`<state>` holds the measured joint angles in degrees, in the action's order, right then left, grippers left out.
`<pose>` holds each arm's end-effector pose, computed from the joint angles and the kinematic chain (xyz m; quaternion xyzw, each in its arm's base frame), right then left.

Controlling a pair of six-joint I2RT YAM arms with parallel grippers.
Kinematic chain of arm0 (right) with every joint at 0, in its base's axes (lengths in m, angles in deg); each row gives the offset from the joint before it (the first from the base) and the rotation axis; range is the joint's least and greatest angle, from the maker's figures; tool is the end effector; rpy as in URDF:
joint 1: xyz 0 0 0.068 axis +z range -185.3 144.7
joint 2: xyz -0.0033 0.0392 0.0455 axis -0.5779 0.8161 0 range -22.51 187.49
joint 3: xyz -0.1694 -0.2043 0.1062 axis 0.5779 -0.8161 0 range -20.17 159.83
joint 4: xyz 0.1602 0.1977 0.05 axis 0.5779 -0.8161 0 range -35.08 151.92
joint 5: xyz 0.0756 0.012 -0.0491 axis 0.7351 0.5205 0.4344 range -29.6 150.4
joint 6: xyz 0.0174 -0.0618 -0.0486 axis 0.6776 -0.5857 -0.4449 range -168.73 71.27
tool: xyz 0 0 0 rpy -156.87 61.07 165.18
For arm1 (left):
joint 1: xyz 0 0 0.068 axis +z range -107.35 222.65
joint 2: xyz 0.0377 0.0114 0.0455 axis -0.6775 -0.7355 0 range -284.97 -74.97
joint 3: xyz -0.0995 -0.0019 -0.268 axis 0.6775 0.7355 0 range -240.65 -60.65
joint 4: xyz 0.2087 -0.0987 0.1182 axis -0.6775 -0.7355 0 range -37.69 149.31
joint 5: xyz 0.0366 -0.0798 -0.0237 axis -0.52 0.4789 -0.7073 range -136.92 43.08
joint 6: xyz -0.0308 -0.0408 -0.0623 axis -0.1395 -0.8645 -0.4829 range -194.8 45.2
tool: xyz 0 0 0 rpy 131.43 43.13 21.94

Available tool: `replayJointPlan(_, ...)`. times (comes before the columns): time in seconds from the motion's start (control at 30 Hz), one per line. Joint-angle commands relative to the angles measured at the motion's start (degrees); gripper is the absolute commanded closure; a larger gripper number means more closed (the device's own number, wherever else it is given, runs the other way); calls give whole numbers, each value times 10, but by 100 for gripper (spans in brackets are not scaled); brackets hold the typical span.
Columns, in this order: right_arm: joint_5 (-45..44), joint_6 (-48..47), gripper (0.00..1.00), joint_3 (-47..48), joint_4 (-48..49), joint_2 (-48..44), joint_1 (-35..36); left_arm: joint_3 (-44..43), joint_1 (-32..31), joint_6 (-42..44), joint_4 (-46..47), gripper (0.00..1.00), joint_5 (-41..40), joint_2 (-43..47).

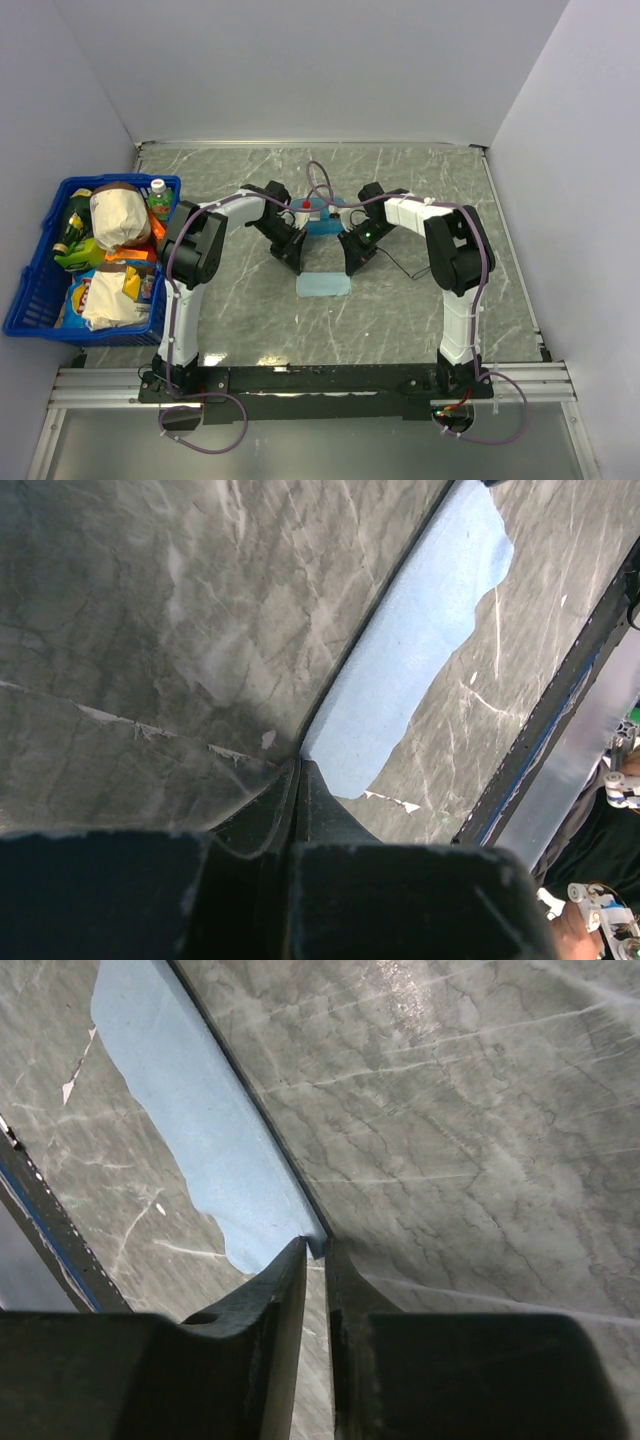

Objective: Organize the sunglasses
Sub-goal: Pick up the folded cleaning cloth from the center of the board.

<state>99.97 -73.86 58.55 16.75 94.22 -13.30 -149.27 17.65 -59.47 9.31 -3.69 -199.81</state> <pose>0.3432 0.1865 0.1323 -0.3940 0.8529 0.3362 0.0652 0.3587 -0.2199 0.1217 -0.3317 -0.8680 0.3694 0.0005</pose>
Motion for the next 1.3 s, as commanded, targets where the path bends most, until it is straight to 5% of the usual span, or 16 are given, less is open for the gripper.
replayJointPlan(0.0, -10, -8, 82, 14, -9, 12, 11, -21, 1, 7, -3, 99, 19, -15)
replayJointPlan(0.17, -16, -4, 100, 14, -5, 12, 13, -22, 1, 9, -6, 99, 25, -16)
replayJointPlan(1.27, -97, 45, 100, 26, 66, -70, 32, -76, 12, -14, -5, 99, -2, 31)
